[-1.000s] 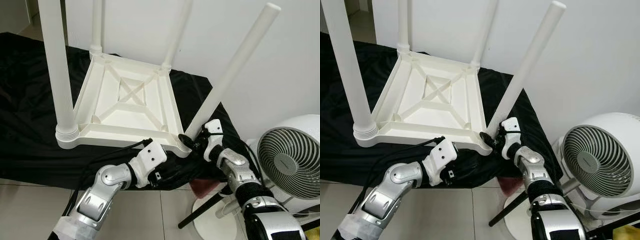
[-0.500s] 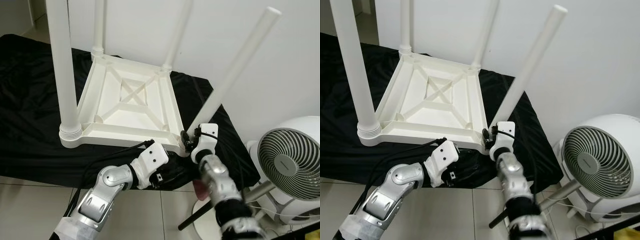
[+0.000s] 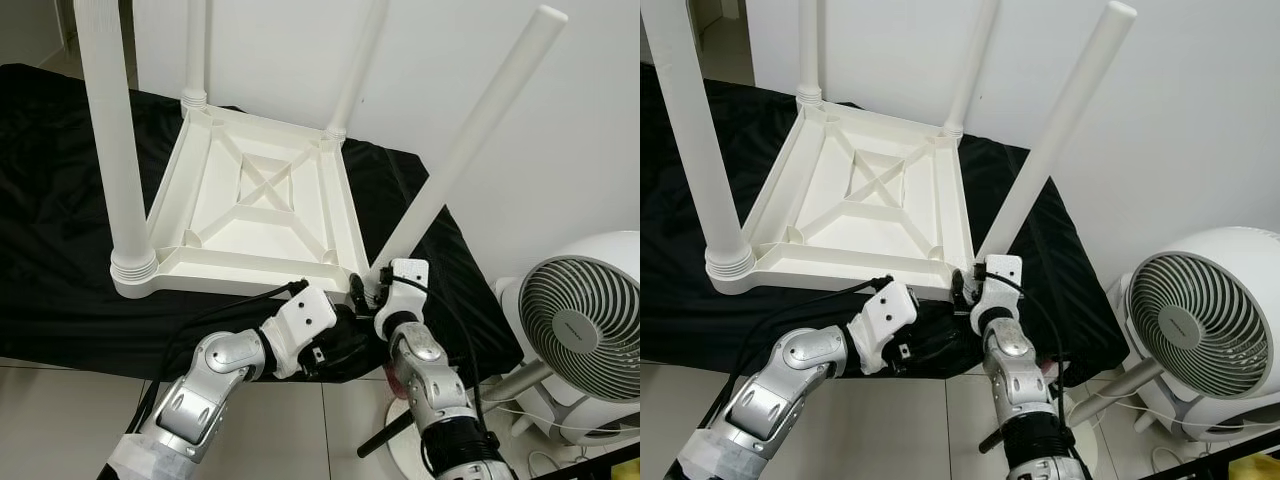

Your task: Building children table

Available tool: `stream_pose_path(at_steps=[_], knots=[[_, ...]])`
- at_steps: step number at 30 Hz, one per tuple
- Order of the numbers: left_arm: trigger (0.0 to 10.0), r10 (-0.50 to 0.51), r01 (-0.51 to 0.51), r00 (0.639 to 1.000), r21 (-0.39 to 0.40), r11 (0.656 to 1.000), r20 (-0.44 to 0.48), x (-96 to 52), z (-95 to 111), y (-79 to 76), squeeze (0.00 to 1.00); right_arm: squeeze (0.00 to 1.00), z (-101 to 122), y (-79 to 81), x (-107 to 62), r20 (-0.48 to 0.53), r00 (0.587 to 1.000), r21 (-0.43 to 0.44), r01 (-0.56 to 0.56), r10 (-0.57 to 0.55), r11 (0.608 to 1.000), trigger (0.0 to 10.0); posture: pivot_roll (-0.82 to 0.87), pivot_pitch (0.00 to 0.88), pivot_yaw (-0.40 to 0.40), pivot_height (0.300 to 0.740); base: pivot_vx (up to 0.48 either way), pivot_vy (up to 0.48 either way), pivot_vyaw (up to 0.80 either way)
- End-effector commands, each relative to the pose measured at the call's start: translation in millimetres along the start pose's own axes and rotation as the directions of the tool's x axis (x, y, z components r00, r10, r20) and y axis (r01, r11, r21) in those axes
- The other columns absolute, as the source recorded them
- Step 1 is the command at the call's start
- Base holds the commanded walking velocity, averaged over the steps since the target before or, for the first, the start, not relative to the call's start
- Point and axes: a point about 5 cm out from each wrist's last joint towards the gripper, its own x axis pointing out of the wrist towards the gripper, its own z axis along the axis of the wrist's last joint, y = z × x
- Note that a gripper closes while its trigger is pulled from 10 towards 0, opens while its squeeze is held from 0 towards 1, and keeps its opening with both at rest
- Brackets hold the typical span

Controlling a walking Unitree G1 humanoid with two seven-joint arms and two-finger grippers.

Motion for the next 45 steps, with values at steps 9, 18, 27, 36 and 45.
stream_pose_path(at_steps=[9, 18, 27, 36, 45], knots=[[10.0, -0.034, 0.034, 0.999, 0.006, 0.999, -0.010, 2.8, -3.5, -8.3, 0.00, 0.00, 12.7, -39.9, 13.9, -0.029, 0.957, -0.175, -0.290, 0.290, 0.941, 10.0, 0.14, 0.000, -0.220, 0.740, 0.000, 0.000, 0.00], [10.0, -0.027, 0.027, 1.000, 0.010, 1.000, -0.005, 4.8, -2.0, -7.6, 0.00, 0.00, 12.1, -27.3, 27.3, -0.111, 0.894, -0.256, -0.447, 0.433, 0.857, 10.0, 0.15, 0.000, -0.228, 0.740, 0.000, 0.000, 0.00], [10.0, 0.000, -0.001, 1.000, 0.022, 1.000, 0.010, 7.9, 2.4, -3.5, 0.00, 0.00, 0.5, -13.4, 31.4, -0.191, 0.834, -0.280, -0.551, 0.517, 0.786, 3.6, 0.18, 0.000, -0.240, 0.740, 0.000, 0.000, 0.00], [10.0, 0.028, -0.028, 1.000, 0.029, 0.999, -0.005, 0.9, 0.1, 6.3, 0.00, 0.00, -11.0, -23.2, 24.9, -0.190, 0.834, -0.222, -0.550, 0.518, 0.805, 0.0, 0.17, 0.000, -0.231, 0.740, 0.000, 0.000, 0.00], [10.0, -0.005, 0.005, 1.000, 0.032, 0.999, -0.003, 5.0, -0.4, 0.4, 0.00, 0.00, -15.2, -32.1, 20.9, -0.142, 0.874, -0.153, -0.483, 0.465, 0.862, 10.0, 0.16, 0.000, -0.229, 0.740, 0.000, 0.000, 0.00]])
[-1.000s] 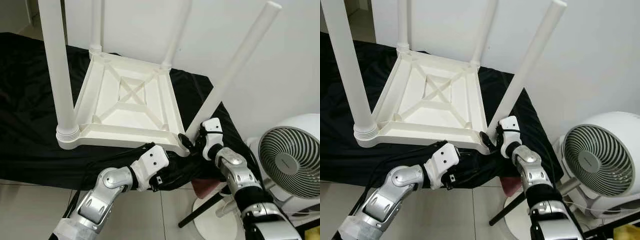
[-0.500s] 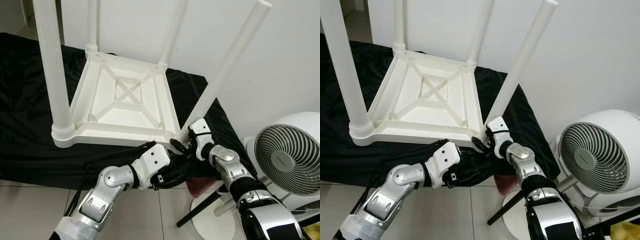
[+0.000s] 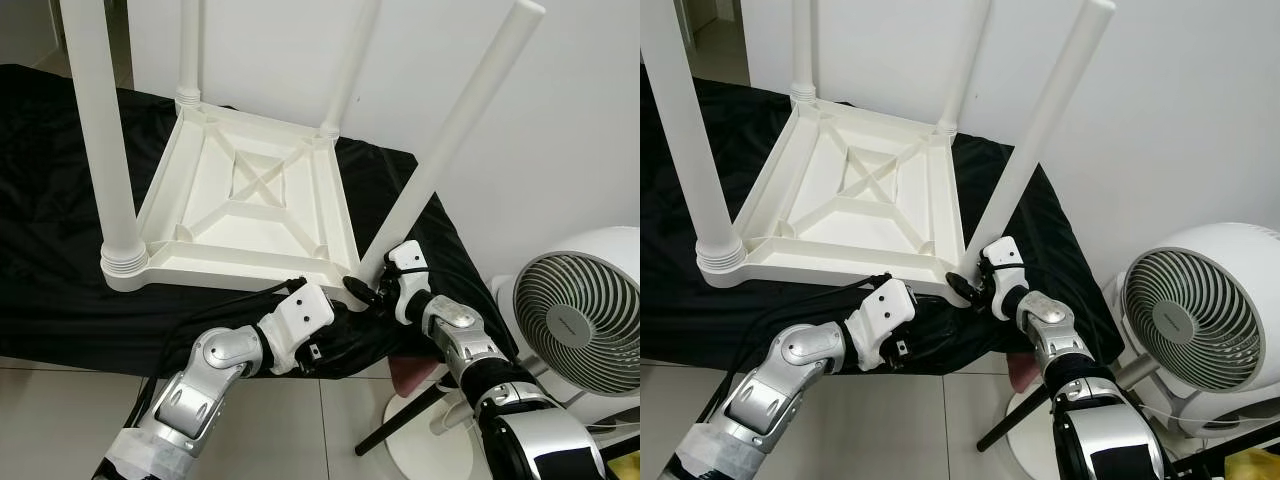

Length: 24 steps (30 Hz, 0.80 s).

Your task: Building children table

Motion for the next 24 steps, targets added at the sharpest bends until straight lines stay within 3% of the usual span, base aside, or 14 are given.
stream_pose_path(at_steps=[1, 12, 18, 20, 21, 23, 24], knots=[[10.0, -0.001, 0.001, 1.000, 0.010, 1.000, 0.005, 4.4, 0.6, -2.6, 0.00, 0.00, -16.7, 1.3, -8.0, -0.047, 0.998, 0.061, 0.039, -0.036, 0.997, 10.0, 0.16, 0.000, -0.229, 0.740, 0.000, 0.000, 0.00], [10.0, -0.011, 0.011, 1.000, 0.014, 1.000, 0.009, 4.7, 0.5, -0.6, 0.00, 0.00, -13.3, 4.3, -9.2, 0.020, 0.988, 0.119, 0.152, -0.155, 0.981, 10.0, 0.14, 0.000, -0.197, 0.740, 0.000, 0.000, 0.00], [10.0, -0.035, 0.035, 0.999, 0.020, 0.999, 0.010, 5.8, 1.1, 2.1, 0.00, 0.00, -14.9, 5.3, -11.1, 0.020, 0.956, 0.157, 0.286, -0.293, 0.945, 10.0, 0.11, 0.000, -0.156, 0.740, 0.000, 0.000, 0.00], [10.0, -0.054, 0.054, 0.999, 0.016, 0.998, 0.008, 6.5, -0.7, 3.3, 0.00, 0.00, -17.2, 7.7, -15.9, 0.011, 0.911, 0.192, 0.403, -0.412, 0.895, 10.0, 0.09, 0.000, -0.128, 0.740, 0.000, 0.000, 0.00], [10.0, -0.054, 0.054, 0.999, 0.016, 0.998, 0.008, 6.5, -0.7, 3.3, 0.00, 0.00, -17.2, 7.7, -15.9, 0.011, 0.911, 0.192, 0.403, -0.412, 0.895, 10.0, 0.09, 0.000, -0.128, 0.740, 0.000, 0.000, 0.00], [10.0, -0.073, 0.072, 0.997, 0.006, 0.997, 0.012, 9.1, -1.6, 3.4, 0.00, 0.00, -19.2, 12.0, -25.1, -0.005, 0.833, 0.241, 0.537, -0.553, 0.808, 10.0, 0.06, 0.000, -0.106, 0.740, 0.000, 0.000, 0.00], [10.0, -0.073, 0.072, 0.997, 0.006, 0.997, 0.012, 9.1, -1.6, 3.4, 0.00, 0.00, -19.2, 12.0, -25.1, -0.005, 0.833, 0.241, 0.537, -0.553, 0.808, 10.0, 0.06, 0.000, -0.106, 0.740, 0.000, 0.000, 0.00]])
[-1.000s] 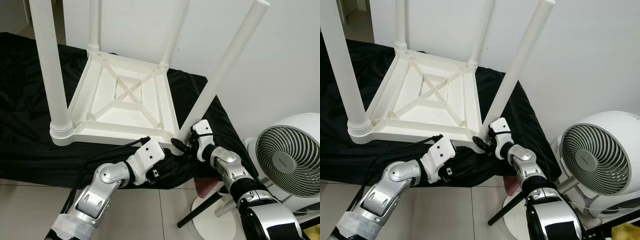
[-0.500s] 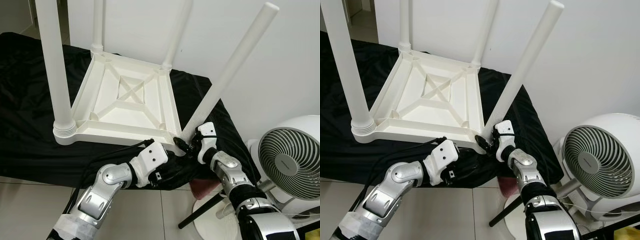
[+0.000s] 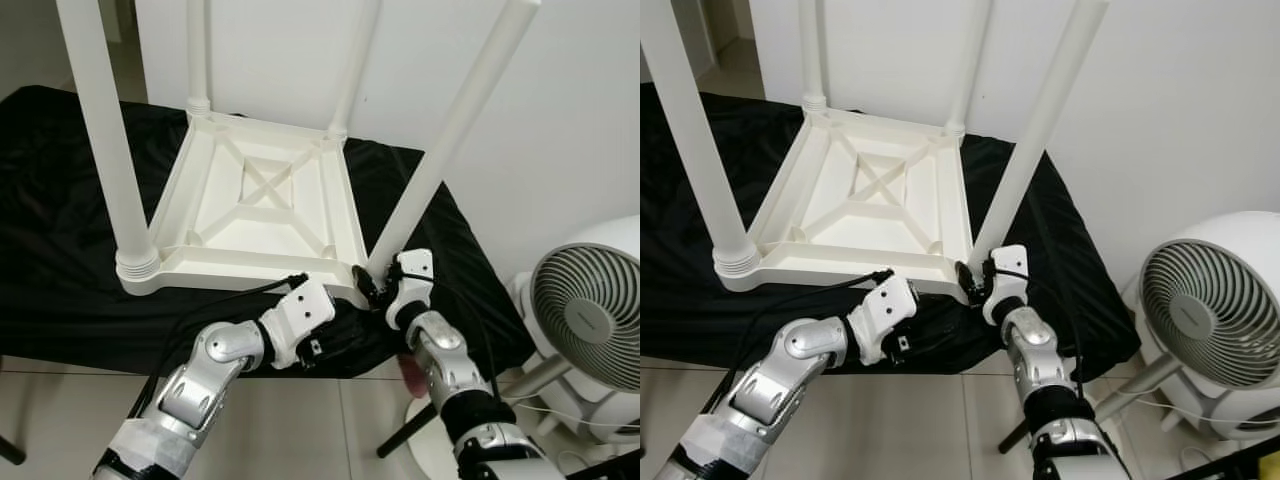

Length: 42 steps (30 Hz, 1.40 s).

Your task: Building children table

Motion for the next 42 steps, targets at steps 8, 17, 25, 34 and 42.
stream_pose_path(at_steps=[8, 17, 25, 34, 42], knots=[[10.0, -0.059, 0.059, 0.998, -0.012, 0.998, 0.024, 8.4, 1.5, -1.8, 0.00, 0.00, -10.2, 3.1, -20.9, -0.032, 0.966, 0.053, 0.258, -0.257, 0.965, 10.0, 0.04, 0.000, -0.073, 0.740, 0.000, 0.000, 0.00], [10.0, -0.048, 0.049, 0.998, -0.031, 0.998, 0.029, 7.0, -0.3, 1.2, 0.00, 1.00, -0.9, 6.3, -27.4, -0.008, 0.965, 0.075, 0.263, -0.263, 0.962, 10.0, 0.03, 0.000, -0.064, 0.740, 0.000, 0.000, 0.00], [10.0, 0.008, -0.008, 1.000, -0.013, 1.000, 0.030, 3.1, -1.1, 9.5, 0.00, 0.00, 18.4, 0.2, -32.7, 0.075, 0.990, 0.033, 0.120, -0.123, 0.992, 10.0, 0.04, 0.000, -0.076, 0.740, 0.000, 0.000, 0.00], [10.0, 0.076, -0.075, 0.997, -0.016, 0.997, 0.031, 1.0, -2.9, 16.2, 0.00, 0.00, 21.4, -14.8, -29.4, 0.047, 0.989, -0.088, -0.139, 0.143, 0.986, 10.0, 0.05, 0.000, -0.087, 0.740, 0.000, 0.000, 0.00], [10.0, 0.068, -0.067, 0.997, -0.031, 0.997, 0.031, 0.1, -6.4, 14.3, 0.00, 0.00, 14.4, -21.6, -13.7, -0.035, 0.959, -0.149, -0.284, 0.282, 0.947, 10.0, 0.05, 0.000, -0.071, 0.740, 0.000, 0.000, 0.00]])
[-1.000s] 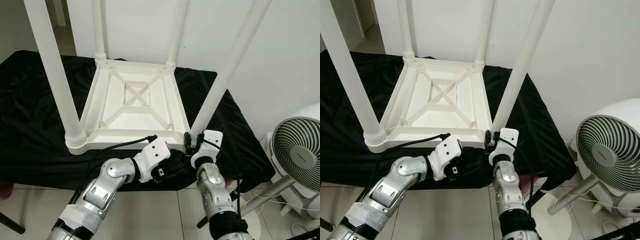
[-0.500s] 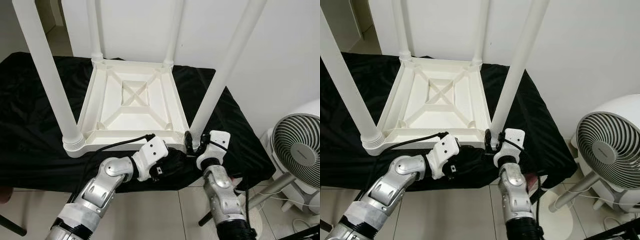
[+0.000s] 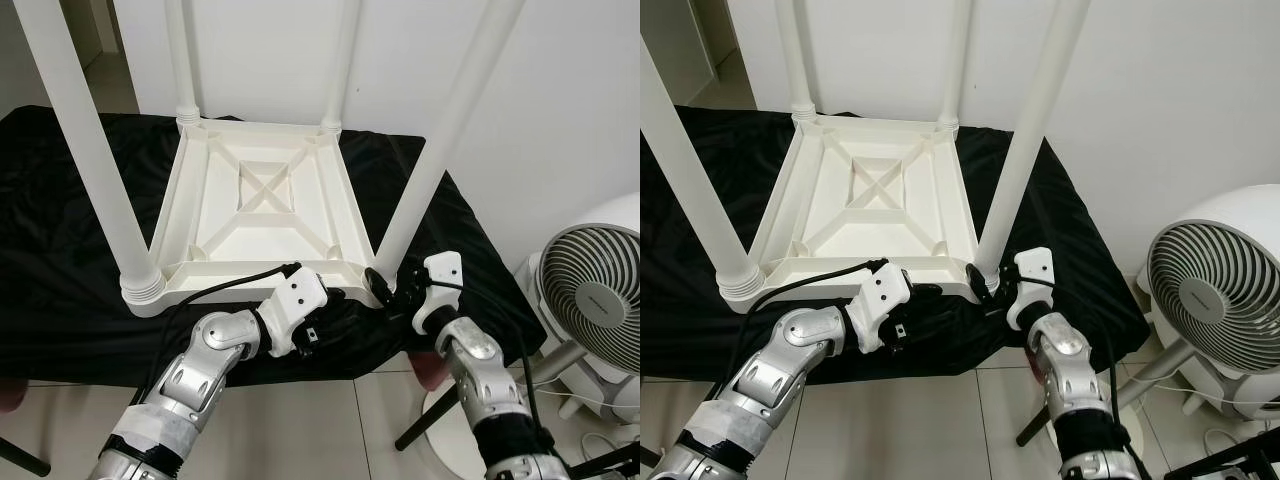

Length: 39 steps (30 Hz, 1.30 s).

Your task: Building children table

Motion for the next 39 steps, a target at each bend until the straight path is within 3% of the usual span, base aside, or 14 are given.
stream_pose_path(at_steps=[1, 11, 21, 22, 25, 26, 27, 28, 37, 38, 39], knots=[[10.0, 0.030, -0.030, 1.000, -0.020, 0.999, 0.008, 1.6, -3.0, -0.4, 0.00, 0.00, -6.8, 0.6, 1.4, -0.046, 0.997, -0.010, -0.065, 0.064, 0.998, 10.0, 0.04, 0.000, -0.064, 0.740, 0.000, 0.000, 0.00], [10.0, 0.037, -0.036, 0.999, -0.046, 0.998, 0.011, 2.9, -5.4, -0.5, 0.00, 0.00, -10.2, 5.3, 11.1, -0.065, 0.979, 0.009, -0.193, 0.193, 0.981, 10.0, 0.05, 0.000, -0.071, 0.740, 0.000, 0.000, 0.00], [10.0, 0.029, -0.029, 0.999, -0.043, 0.999, 0.018, 4.3, -2.9, -1.7, 0.00, 0.00, -6.4, -0.1, 20.8, -0.060, 0.973, -0.037, -0.224, 0.222, 0.974, 10.0, 0.06, 0.000, -0.083, 0.740, 0.000, 0.000, 0.00], [10.0, 0.028, -0.027, 0.999, -0.043, 0.999, 0.018, 4.2, -2.9, -2.4, 0.00, 0.00, -6.4, -1.2, 21.8, -0.064, 0.972, -0.040, -0.229, 0.227, 0.972, 9.4, 0.07, 0.000, -0.085, 0.740, 0.000, 0.000, 0.00], [10.0, 0.027, -0.027, 0.999, -0.043, 0.999, 0.018, 4.2, -2.8, -2.9, 0.00, 0.00, -6.4, -2.0, 22.4, -0.066, 0.971, -0.043, -0.234, 0.231, 0.971, 9.4, 0.07, 0.000, -0.086, 0.740, 0.000, 0.000, 0.00], [10.0, 0.026, -0.025, 1.000, -0.045, 0.999, 0.018, 4.0, -2.7, -3.4, 0.00, 0.00, -6.7, -2.8, 22.9, -0.070, 0.970, -0.044, -0.235, 0.231, 0.971, 3.8, 0.07, 0.000, -0.090, 0.740, 0.000, 0.000, 0.00], [10.0, 0.026, -0.025, 1.000, -0.045, 0.999, 0.018, 4.0, -2.7, -3.4, 0.00, 0.00, -6.7, -2.8, 22.9, -0.070, 0.970, -0.044, -0.235, 0.231, 0.971, 3.8, 0.07, 0.000, -0.090, 0.740, 0.000, 0.000, 0.00], [10.0, 0.016, -0.015, 1.000, -0.046, 0.999, 0.015, 2.9, -3.0, -4.6, 0.00, 0.00, -7.9, -3.1, 23.1, -0.076, 0.968, -0.044, -0.242, 0.238, 0.969, 0.0, 0.07, 0.000, -0.092, 0.740, 0.000, 0.000, 0.00], [10.0, -0.109, 0.107, 0.994, -0.066, 0.992, -0.028, -5.5, -8.5, -21.2, 0.00, 0.00, -18.7, -1.4, 18.9, -0.114, 0.957, -0.038, -0.273, 0.267, 0.961, 0.0, 0.09, 0.000, -0.111, 0.740, 0.000, 0.000, 0.00], [10.0, -0.111, 0.109, 0.993, -0.066, 0.992, -0.031, -5.6, -9.2, -22.3, 0.00, 0.00, -20.2, -1.8, 17.7, -0.120, 0.958, -0.039, -0.268, 0.262, 0.963, 2.2, 0.09, 0.000, -0.116, 0.740, 0.000, 0.000, 0.00], [10.0, -0.111, 0.109, 0.993, -0.066, 0.992, -0.031, -5.6, -9.2, -22.3, 0.00, 0.00, -20.2, -1.8, 17.7, -0.120, 0.958, -0.039, -0.268, 0.262, 0.963, 2.2, 0.09, 0.000, -0.116, 0.740, 0.000, 0.000, 0.00]])
